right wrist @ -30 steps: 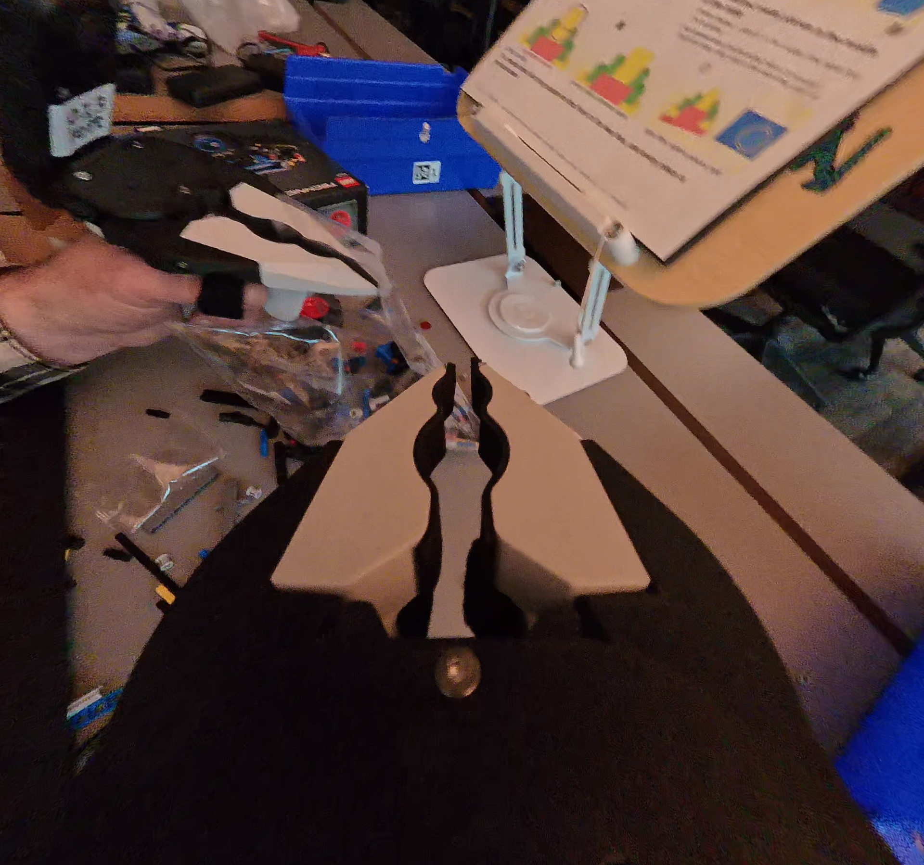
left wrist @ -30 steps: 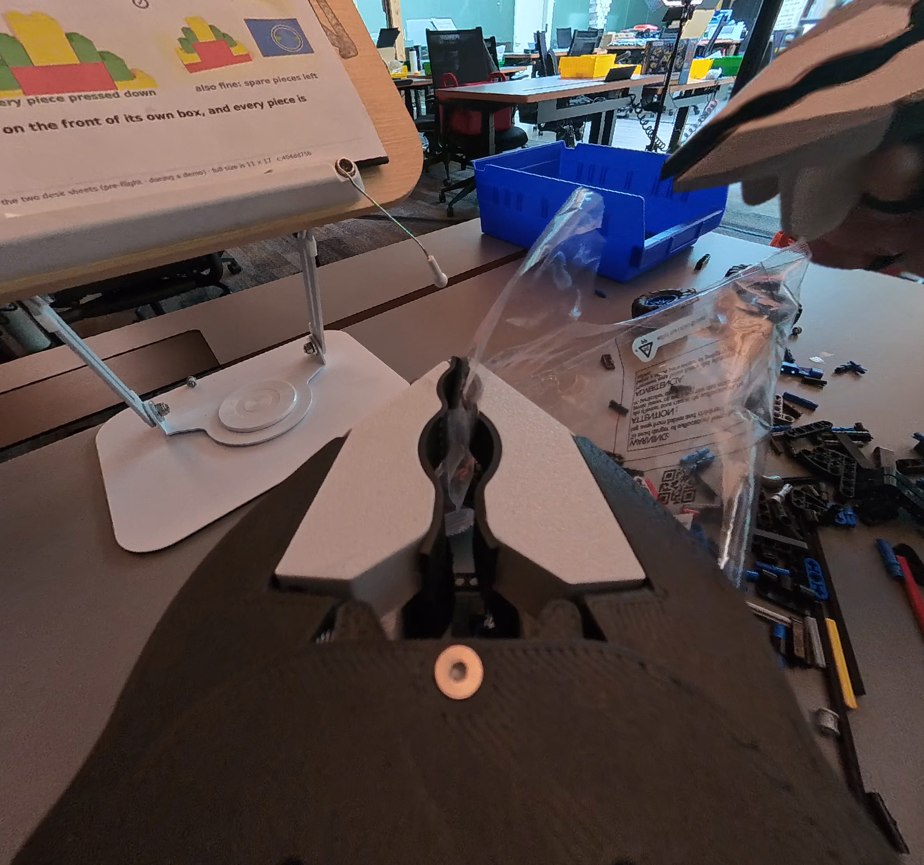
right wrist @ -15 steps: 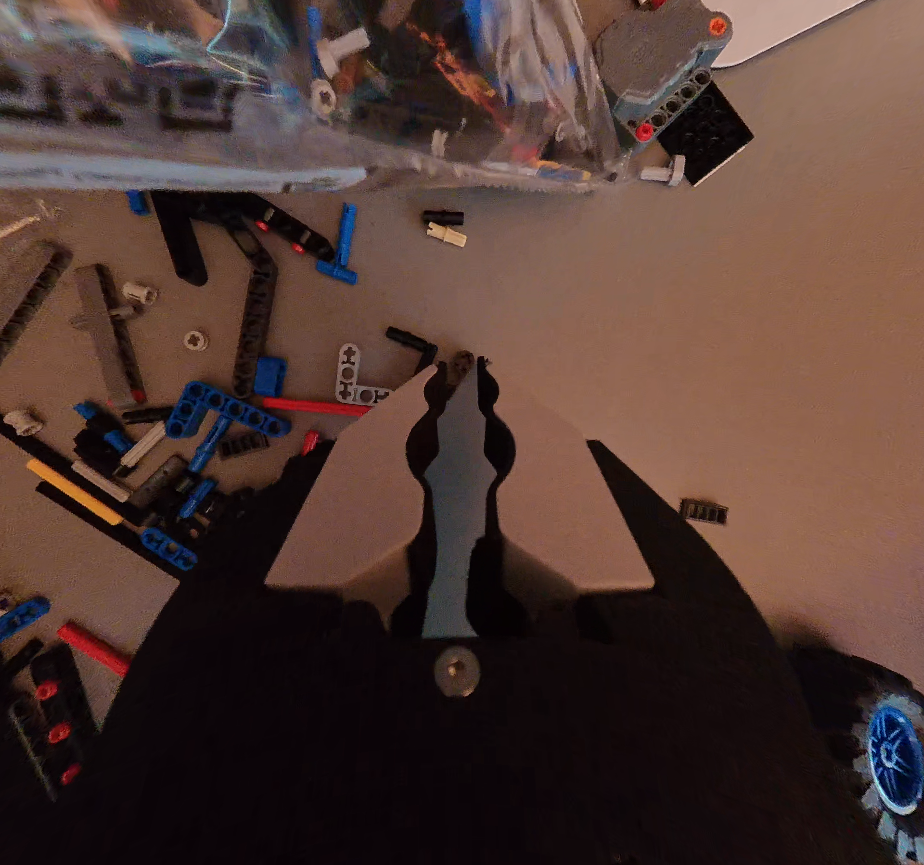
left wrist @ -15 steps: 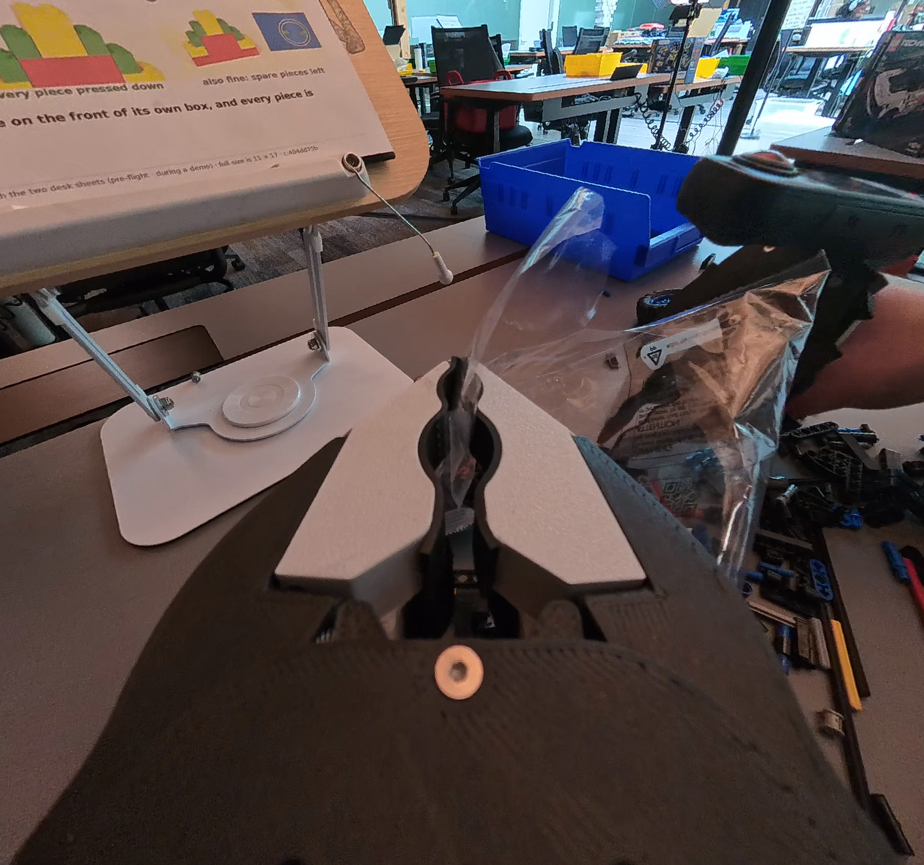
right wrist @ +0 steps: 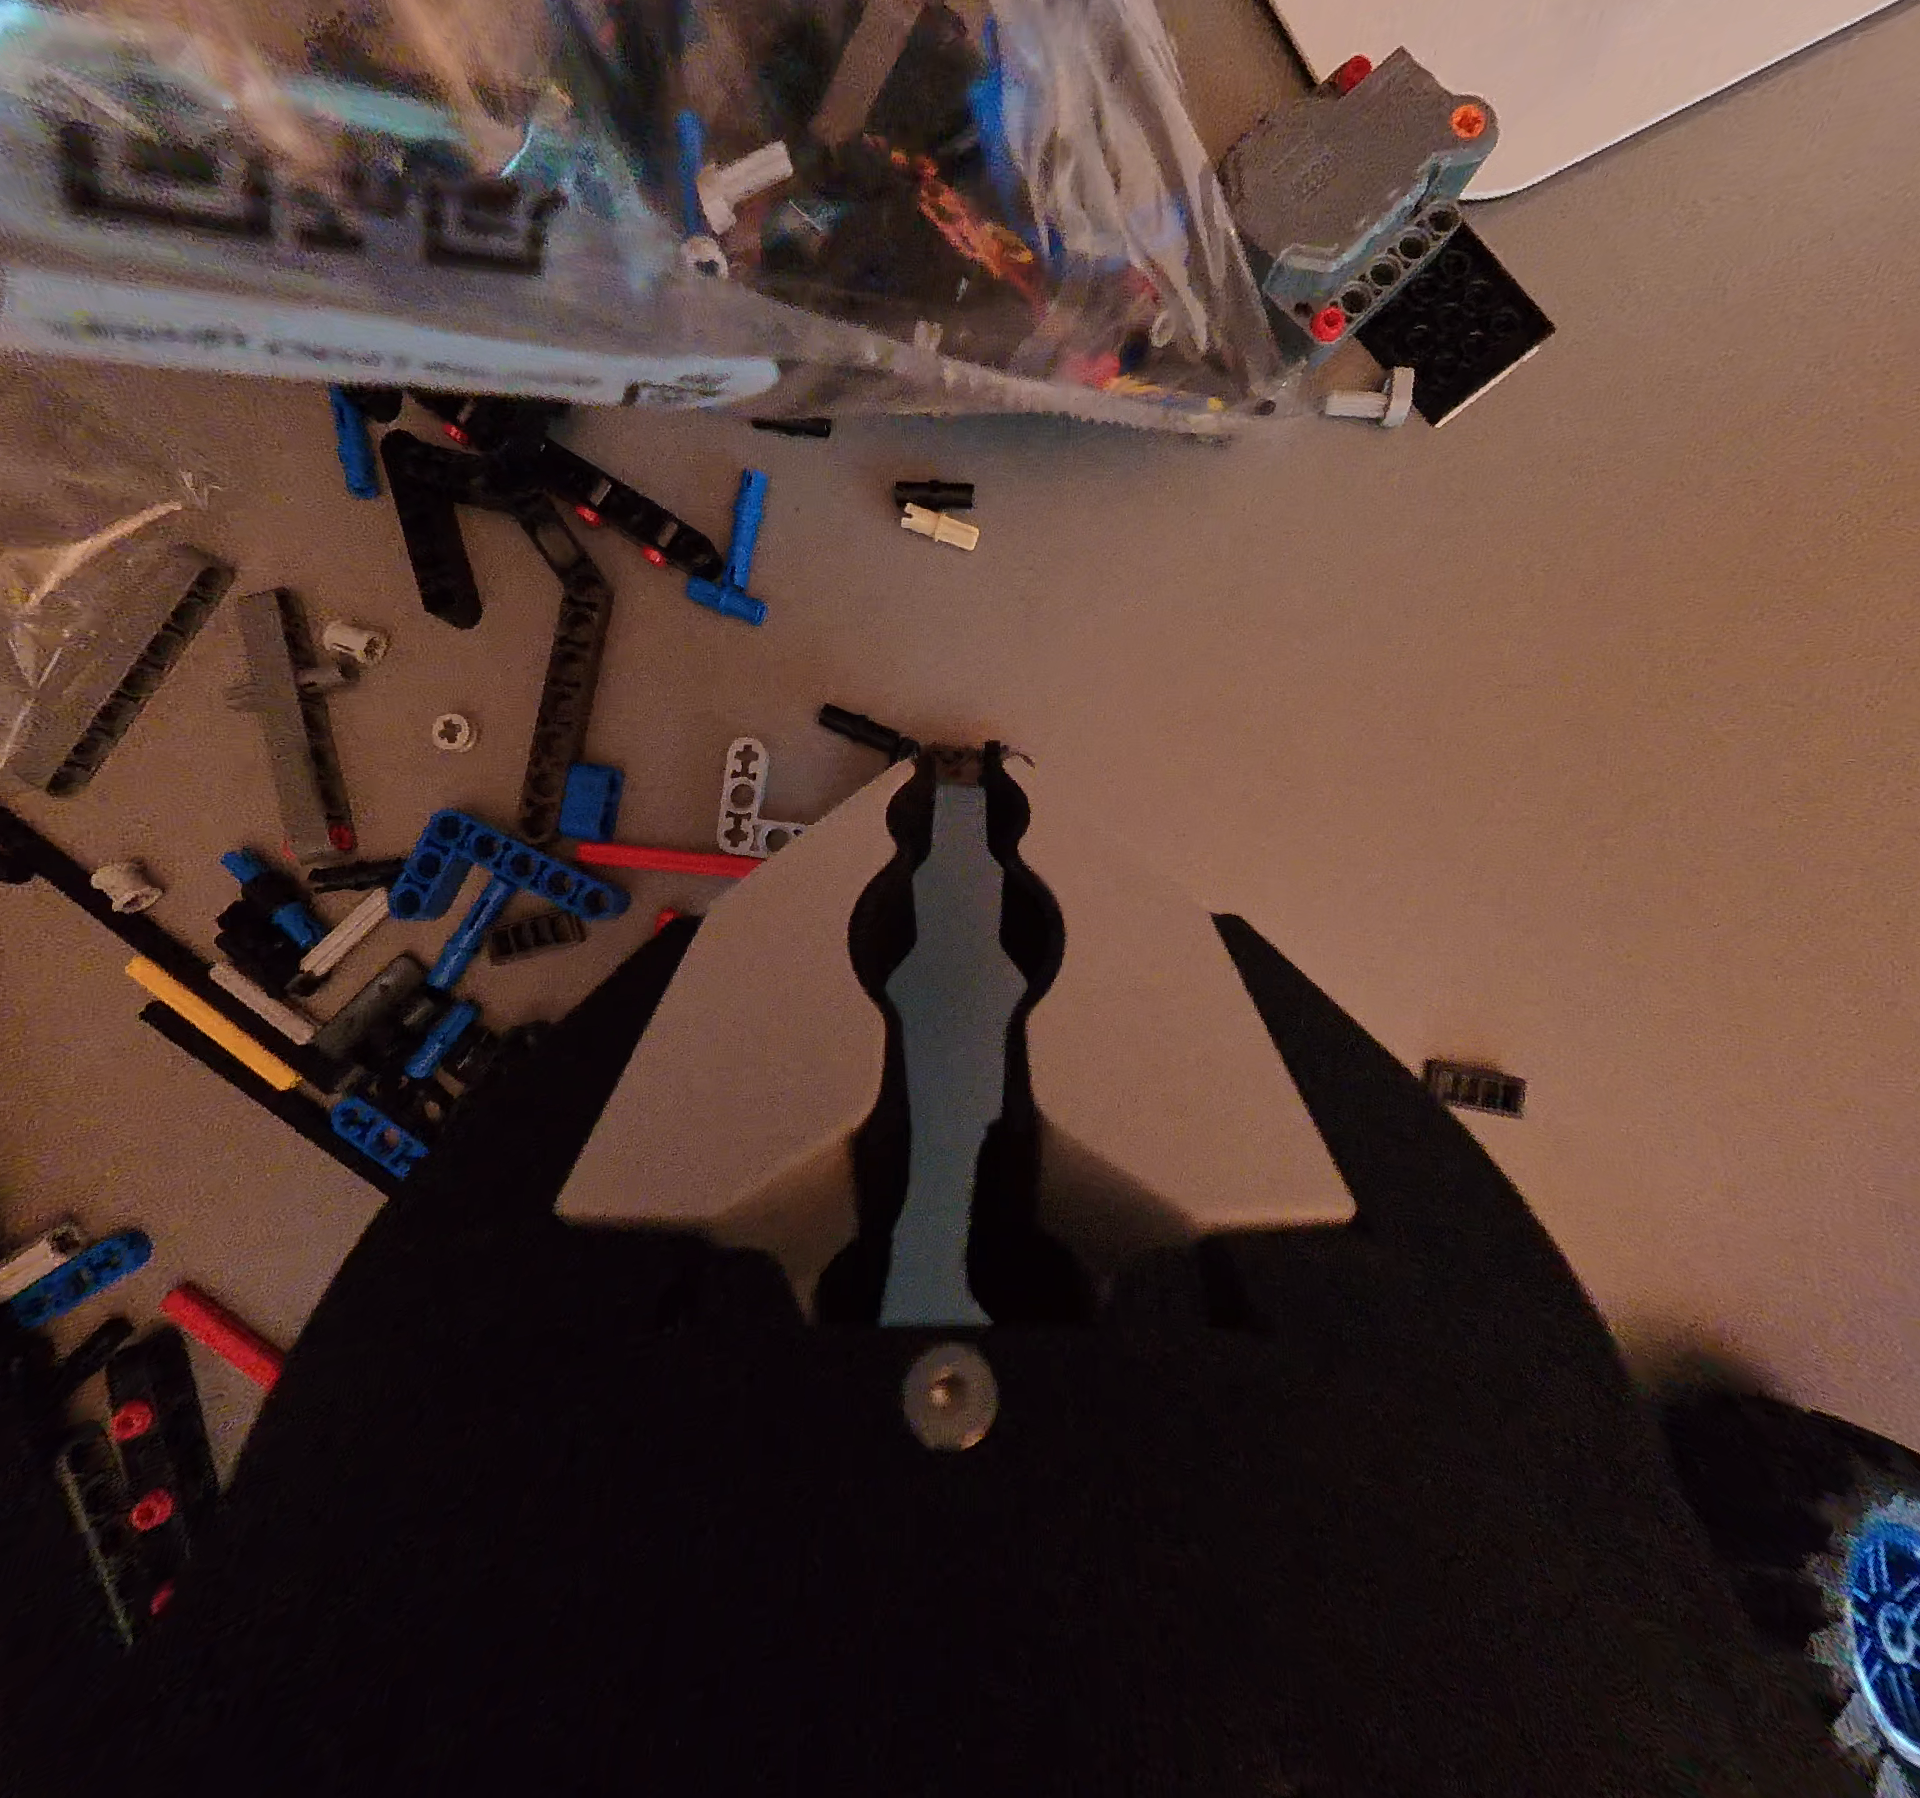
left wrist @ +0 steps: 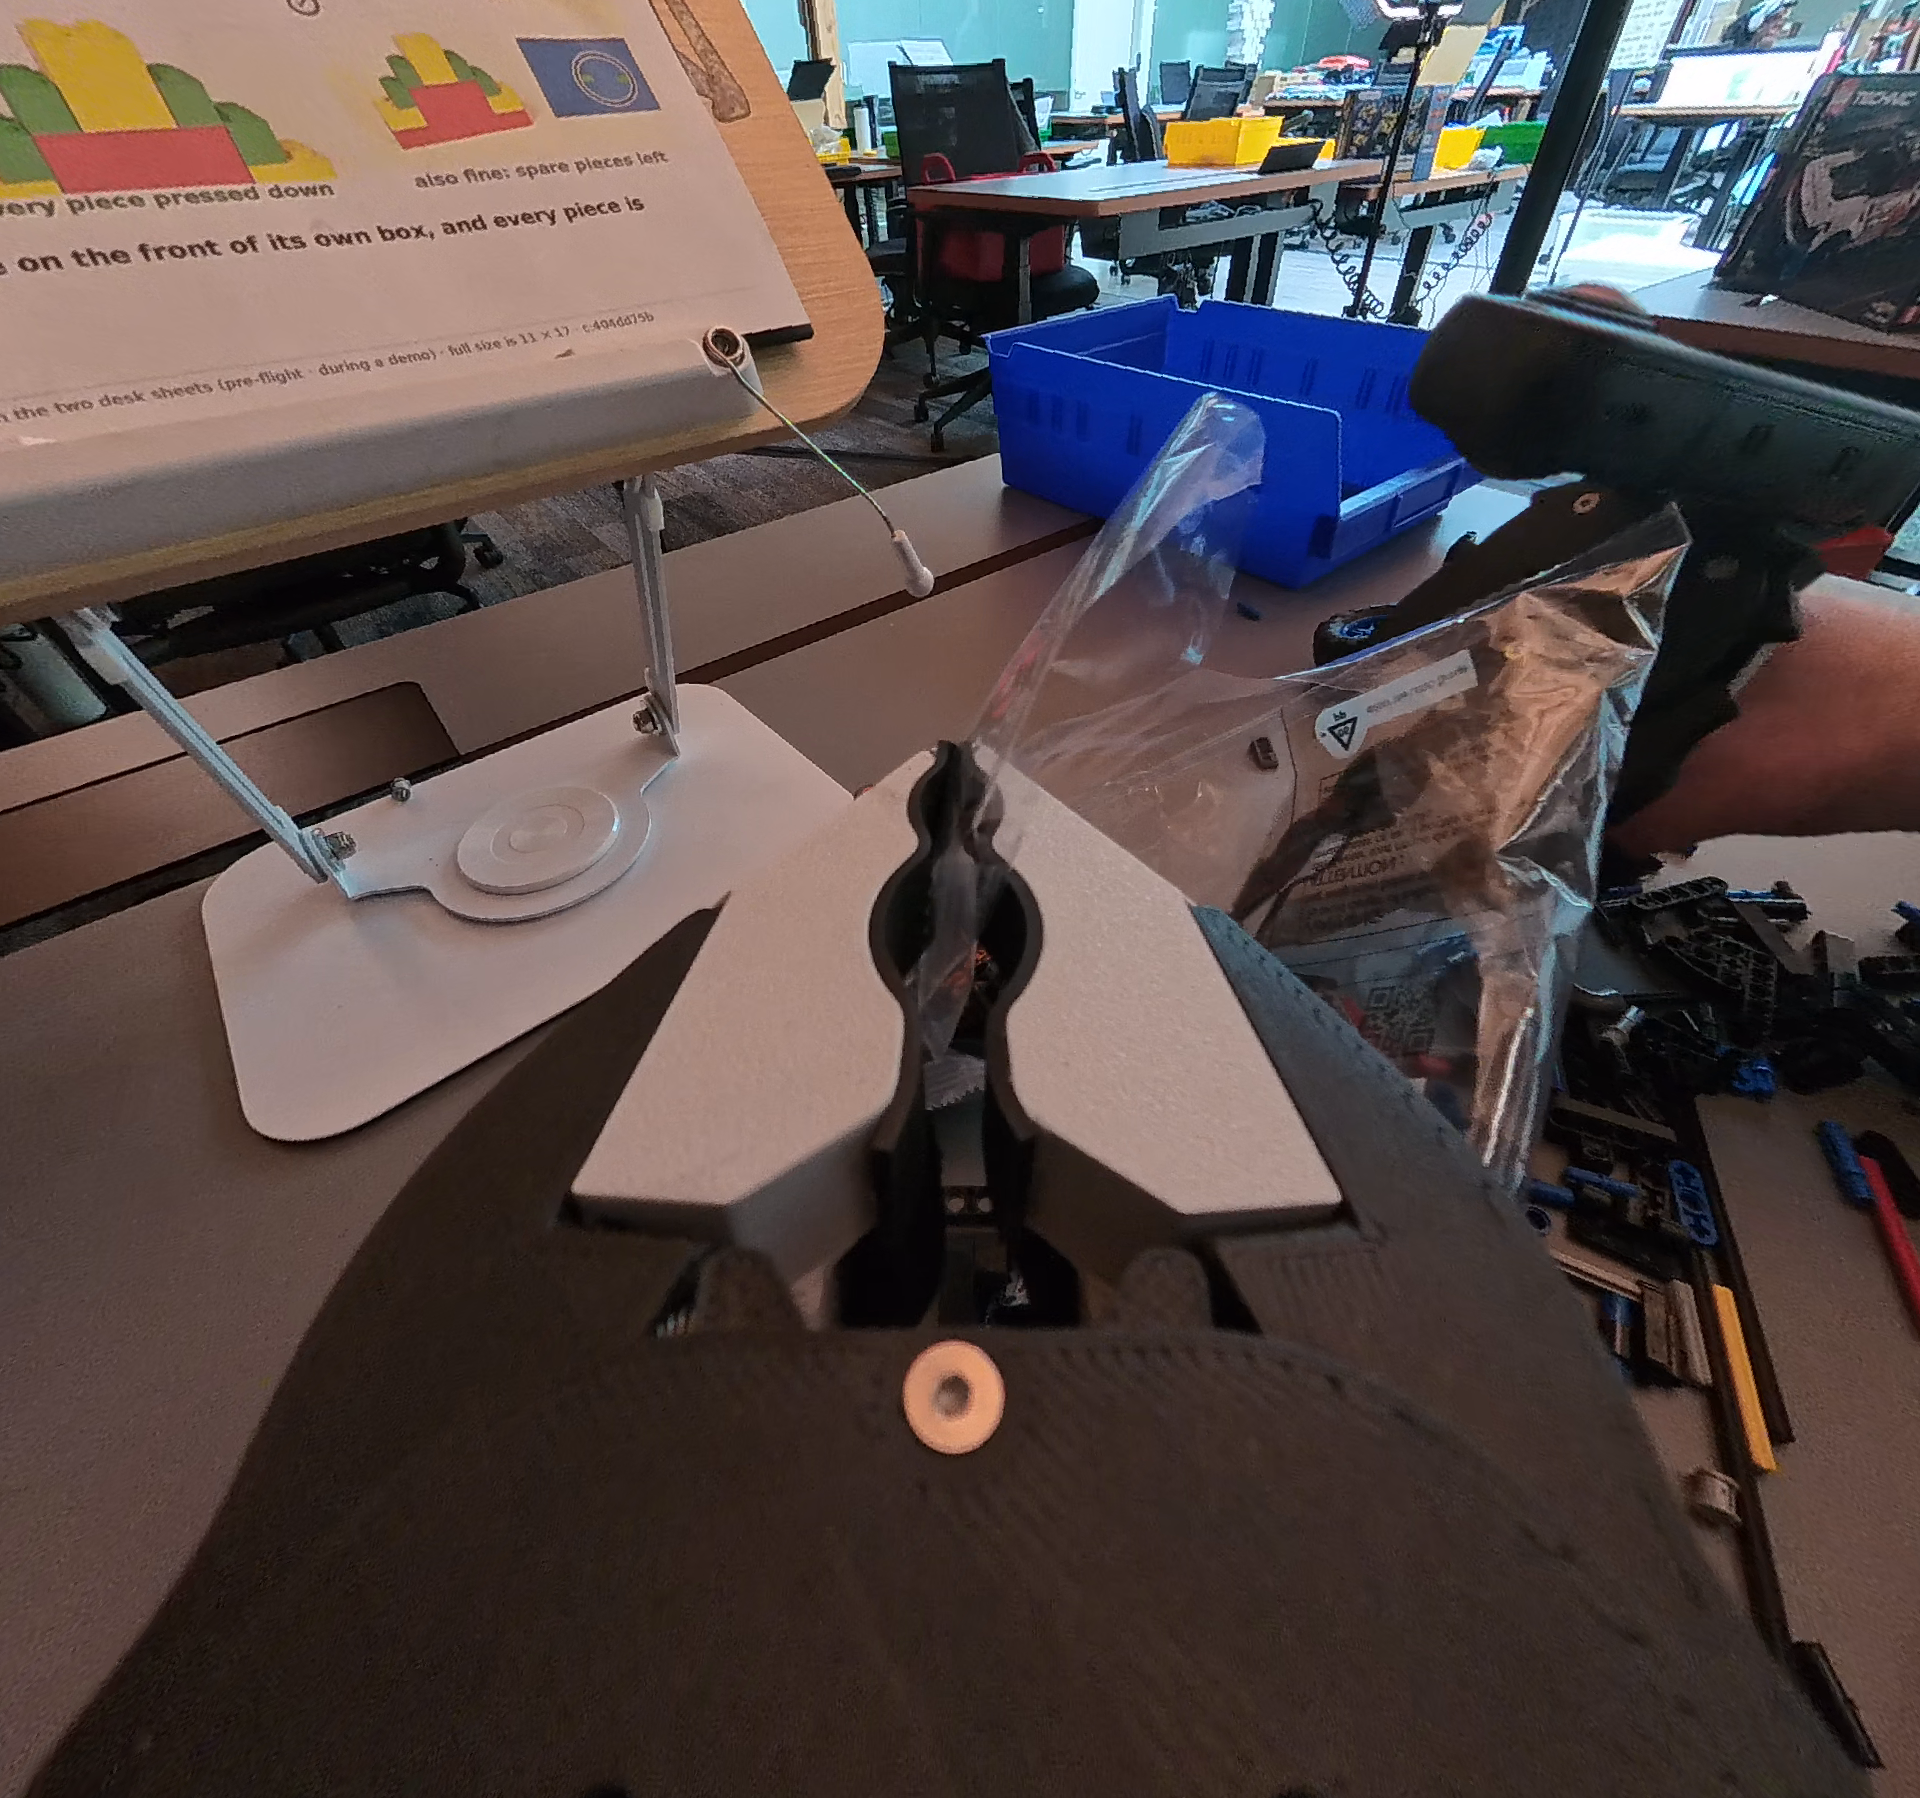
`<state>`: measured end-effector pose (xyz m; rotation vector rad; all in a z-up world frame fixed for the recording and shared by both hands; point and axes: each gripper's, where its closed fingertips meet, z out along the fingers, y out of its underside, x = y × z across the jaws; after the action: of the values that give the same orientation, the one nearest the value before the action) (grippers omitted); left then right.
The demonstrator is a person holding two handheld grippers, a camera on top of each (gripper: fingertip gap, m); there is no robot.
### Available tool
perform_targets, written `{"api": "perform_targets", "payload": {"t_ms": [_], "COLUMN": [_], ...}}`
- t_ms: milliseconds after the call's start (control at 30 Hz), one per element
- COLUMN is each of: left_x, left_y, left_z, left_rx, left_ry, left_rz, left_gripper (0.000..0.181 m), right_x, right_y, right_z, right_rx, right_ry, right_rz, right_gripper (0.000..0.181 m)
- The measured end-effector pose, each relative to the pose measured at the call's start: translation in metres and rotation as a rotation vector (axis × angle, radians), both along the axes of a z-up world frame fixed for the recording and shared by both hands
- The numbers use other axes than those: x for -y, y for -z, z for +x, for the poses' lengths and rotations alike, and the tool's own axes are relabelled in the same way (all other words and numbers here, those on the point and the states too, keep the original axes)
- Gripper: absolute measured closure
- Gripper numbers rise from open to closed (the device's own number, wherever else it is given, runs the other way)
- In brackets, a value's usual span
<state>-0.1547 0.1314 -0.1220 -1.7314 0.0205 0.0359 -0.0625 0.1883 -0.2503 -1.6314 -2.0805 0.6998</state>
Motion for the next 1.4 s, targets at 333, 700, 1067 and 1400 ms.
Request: {"api": "perform_targets", "payload": {"t_ms": [333, 700, 1067, 1400], "left_x": [0.000, 0.000, -0.001, -0.002], "left_y": [0.001, 0.001, 0.001, 0.002], "left_z": [0.000, 0.001, 0.002, 0.002], "left_rx": [-0.001, -0.001, -0.001, 0.002], "left_ry": [0.000, 0.002, 0.006, 0.006], "left_rz": [-0.002, -0.003, -0.004, -0.006], "left_gripper": [0.181, 0.181, 0.181, 0.181], "right_x": [0.000, 0.001, 0.002, 0.002], "right_y": [0.007, 0.006, 0.000, 0.008], "right_z": [-0.004, 0.011, 0.021, 0.024], "right_rx": [0.009, 0.015, 0.015, 0.031], "right_ry": [-0.096, -0.118, -0.171, -0.192], "right_rz": [-0.053, -0.093, -0.082, -0.078], "right_gripper": [0.180, 0.163, 0.158, 0.176]}}
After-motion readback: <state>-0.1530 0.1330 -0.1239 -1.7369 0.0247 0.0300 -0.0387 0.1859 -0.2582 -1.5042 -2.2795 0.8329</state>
